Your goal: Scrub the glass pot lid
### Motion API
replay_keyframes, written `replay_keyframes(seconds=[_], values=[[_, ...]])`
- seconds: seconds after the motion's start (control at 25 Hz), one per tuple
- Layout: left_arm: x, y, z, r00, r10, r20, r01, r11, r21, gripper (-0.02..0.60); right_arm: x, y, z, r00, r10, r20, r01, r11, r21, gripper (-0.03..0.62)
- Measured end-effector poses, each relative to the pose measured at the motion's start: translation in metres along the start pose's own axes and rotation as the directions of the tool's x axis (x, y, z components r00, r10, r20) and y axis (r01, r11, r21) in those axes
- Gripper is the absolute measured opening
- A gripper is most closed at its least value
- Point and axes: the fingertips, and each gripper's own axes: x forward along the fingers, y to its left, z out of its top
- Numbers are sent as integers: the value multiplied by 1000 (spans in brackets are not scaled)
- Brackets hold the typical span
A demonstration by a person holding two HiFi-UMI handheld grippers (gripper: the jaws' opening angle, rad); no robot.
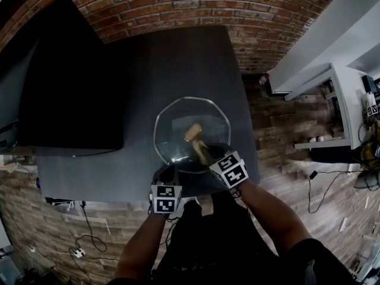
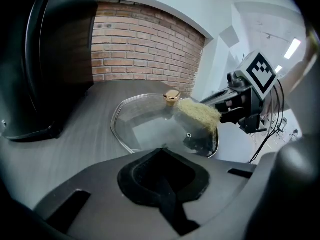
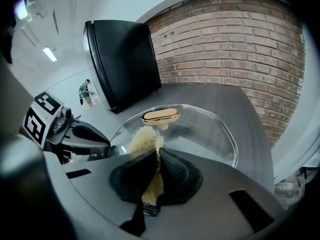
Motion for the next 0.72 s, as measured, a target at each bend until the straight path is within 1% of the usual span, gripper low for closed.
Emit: replay_keyframes(seconds=[0.44, 0.72], values=[[0, 1, -1, 1000, 29, -3, -29, 1000, -12, 34, -12, -58, -5, 997, -71, 9, 71, 995, 64, 25], [1, 0, -1, 999, 38, -3, -38, 999, -22, 34, -15, -80, -7, 996, -93, 3, 93, 993, 72, 25]])
